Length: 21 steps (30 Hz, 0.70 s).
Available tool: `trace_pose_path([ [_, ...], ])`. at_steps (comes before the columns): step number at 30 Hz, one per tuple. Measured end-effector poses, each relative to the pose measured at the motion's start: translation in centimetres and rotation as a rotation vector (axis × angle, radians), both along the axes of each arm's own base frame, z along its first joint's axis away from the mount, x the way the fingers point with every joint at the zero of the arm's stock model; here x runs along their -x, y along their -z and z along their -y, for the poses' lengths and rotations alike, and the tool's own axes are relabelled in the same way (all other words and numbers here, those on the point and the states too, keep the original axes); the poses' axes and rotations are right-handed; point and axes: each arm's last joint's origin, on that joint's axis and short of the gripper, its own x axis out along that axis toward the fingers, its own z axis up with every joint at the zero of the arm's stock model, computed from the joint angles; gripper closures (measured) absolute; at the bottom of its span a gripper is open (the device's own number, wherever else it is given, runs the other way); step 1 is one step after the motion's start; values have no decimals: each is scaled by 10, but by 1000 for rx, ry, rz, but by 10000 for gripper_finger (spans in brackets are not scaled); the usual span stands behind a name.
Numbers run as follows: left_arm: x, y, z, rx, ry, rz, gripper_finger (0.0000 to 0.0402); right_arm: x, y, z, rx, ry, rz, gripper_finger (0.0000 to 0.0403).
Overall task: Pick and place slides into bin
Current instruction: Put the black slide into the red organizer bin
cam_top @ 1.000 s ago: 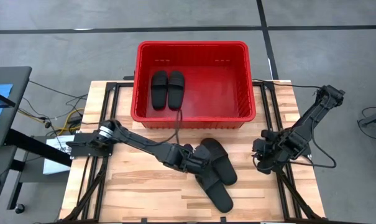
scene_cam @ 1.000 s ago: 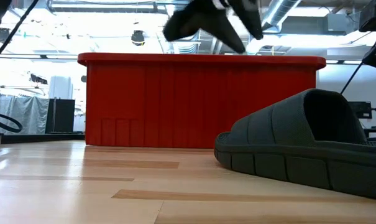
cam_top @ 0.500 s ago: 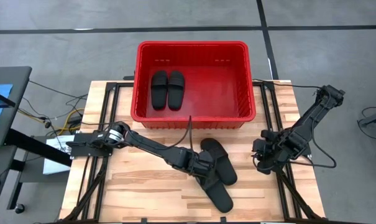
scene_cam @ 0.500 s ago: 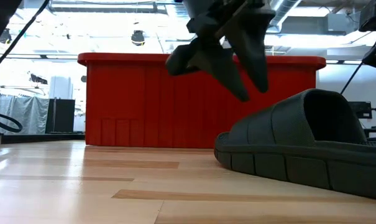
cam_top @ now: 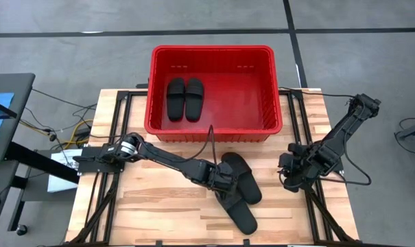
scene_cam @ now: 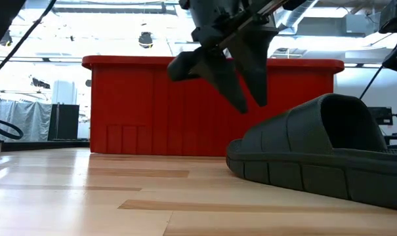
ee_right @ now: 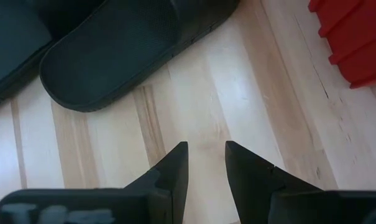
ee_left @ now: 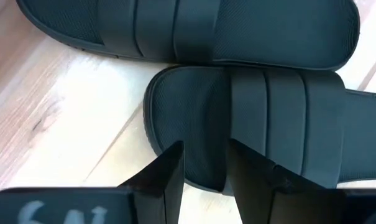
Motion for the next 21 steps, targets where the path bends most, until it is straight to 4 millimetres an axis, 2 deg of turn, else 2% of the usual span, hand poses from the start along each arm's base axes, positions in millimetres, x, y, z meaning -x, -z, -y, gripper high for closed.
trace_pose_path([
  [10, -1, 0, -4, -40, -9, 8, 294, 0, 0, 0, 1, -1, 0, 305],
  [21, 3, 16, -12, -28, -20, -52, 294, 0, 0, 0, 2, -3, 0, 305],
])
